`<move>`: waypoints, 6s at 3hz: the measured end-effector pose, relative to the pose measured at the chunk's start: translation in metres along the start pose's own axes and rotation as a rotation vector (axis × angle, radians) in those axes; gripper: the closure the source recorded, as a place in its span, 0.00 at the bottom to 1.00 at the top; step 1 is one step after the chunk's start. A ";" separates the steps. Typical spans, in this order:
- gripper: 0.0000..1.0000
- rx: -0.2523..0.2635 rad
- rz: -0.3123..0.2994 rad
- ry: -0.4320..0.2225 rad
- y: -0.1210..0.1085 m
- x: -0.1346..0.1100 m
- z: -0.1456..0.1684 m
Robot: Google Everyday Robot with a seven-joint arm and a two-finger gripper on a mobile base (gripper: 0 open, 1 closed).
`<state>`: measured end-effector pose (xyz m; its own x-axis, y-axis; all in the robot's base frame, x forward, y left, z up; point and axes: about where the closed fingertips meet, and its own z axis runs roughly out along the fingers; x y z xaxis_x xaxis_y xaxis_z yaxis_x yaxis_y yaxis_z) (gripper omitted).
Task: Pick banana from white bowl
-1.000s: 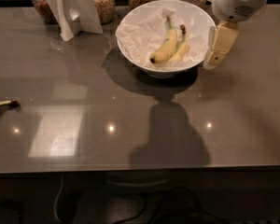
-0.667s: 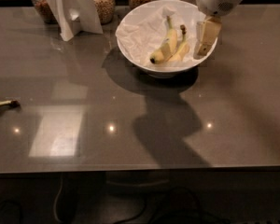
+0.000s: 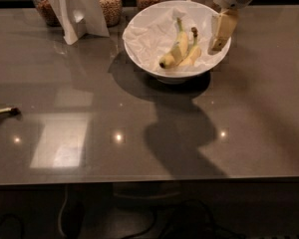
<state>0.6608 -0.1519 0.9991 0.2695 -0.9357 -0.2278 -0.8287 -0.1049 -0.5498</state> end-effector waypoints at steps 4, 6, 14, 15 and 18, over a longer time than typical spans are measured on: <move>0.25 0.048 -0.407 -0.188 -0.021 0.007 0.053; 0.50 0.003 -0.451 -0.244 -0.010 0.012 0.072; 0.68 -0.119 -0.446 -0.336 0.004 0.003 0.134; 0.91 -0.130 -0.485 -0.307 0.000 -0.006 0.130; 1.00 -0.098 -0.526 -0.234 -0.011 -0.016 0.103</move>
Offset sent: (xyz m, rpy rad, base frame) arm 0.0432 0.0079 -0.0195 -0.0634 -0.2228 0.4206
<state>0.7158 -0.1011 0.9257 0.7494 -0.6508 -0.1220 -0.5924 -0.5767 -0.5626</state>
